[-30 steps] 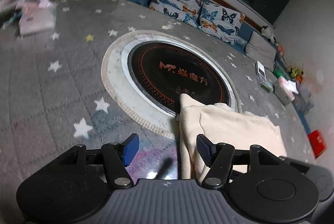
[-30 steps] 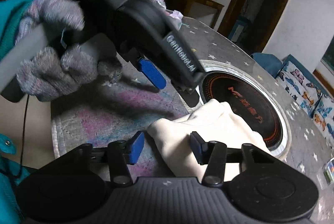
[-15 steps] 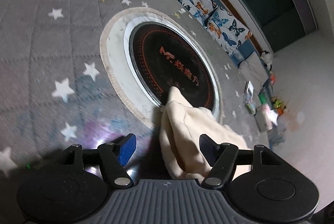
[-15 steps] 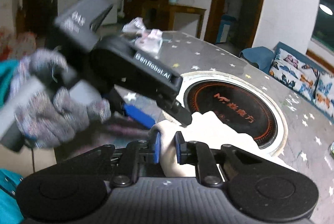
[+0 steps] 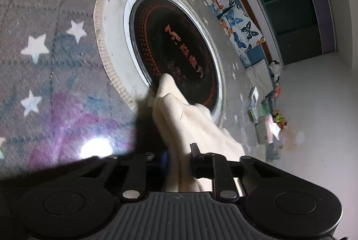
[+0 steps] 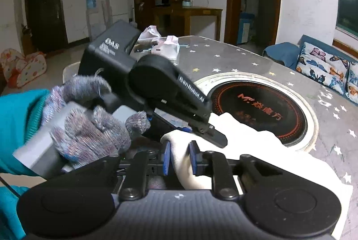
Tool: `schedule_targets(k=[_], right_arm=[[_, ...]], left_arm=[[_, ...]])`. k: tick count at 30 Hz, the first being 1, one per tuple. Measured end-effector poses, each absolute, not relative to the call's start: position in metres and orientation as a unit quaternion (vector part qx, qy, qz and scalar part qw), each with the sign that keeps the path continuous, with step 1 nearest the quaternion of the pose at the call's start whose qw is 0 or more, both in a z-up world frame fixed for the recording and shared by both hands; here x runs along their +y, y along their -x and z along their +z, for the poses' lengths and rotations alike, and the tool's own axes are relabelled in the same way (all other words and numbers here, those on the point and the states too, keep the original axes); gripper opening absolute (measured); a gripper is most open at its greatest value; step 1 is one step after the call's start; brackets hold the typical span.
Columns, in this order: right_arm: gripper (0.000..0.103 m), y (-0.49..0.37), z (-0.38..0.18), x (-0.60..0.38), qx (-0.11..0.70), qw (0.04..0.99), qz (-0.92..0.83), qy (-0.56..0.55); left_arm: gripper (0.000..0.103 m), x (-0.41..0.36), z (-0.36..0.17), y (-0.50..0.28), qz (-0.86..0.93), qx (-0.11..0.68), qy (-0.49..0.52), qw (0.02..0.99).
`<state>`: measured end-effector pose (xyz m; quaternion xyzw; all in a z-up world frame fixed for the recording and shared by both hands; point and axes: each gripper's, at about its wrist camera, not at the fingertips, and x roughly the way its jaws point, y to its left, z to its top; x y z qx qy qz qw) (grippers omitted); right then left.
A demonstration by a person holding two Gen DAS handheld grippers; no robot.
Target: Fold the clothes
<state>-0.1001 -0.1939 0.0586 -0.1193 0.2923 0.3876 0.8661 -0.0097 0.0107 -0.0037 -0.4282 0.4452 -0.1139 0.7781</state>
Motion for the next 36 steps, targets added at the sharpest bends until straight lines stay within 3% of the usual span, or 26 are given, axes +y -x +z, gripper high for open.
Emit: schedule_targets(k=[4,14,25,26,28,29,36], right_arm=[[0.019,0.098,0.062,-0.217,0.293,0.88,0.36,0.096],[0.041,0.046,0.044,-0.323,0.326,0.93,0.162,0.046],[0.048,0.015,0.009,-0.373,0.349,0.931,0.095,-0.055],[0.046,0.013,0.007,-0.374,0.349,0.93,0.093,-0.063],[0.029,0.012,0.006,-0.375,0.349,0.929,0.099,-0.076],[0.016,0.012,0.006,-0.375,0.349,0.928,0.104,-0.083],[0.01,0.027,0.022,-0.379,0.313,0.938,0.11,-0.097]], left_arm=[[0.017,0.009,-0.001,0.011,-0.116,0.442,0.41,0.79],[0.018,-0.002,0.008,0.014,-0.12,0.432,0.353,0.821],[0.018,-0.007,0.012,0.012,-0.117,0.43,0.32,0.836],[0.018,-0.008,0.013,0.011,-0.117,0.429,0.316,0.838],[0.018,-0.01,0.015,0.011,-0.116,0.428,0.309,0.841],[0.018,-0.011,0.016,0.011,-0.117,0.427,0.305,0.843],[0.017,-0.026,0.037,0.01,-0.134,0.409,0.265,0.863]])
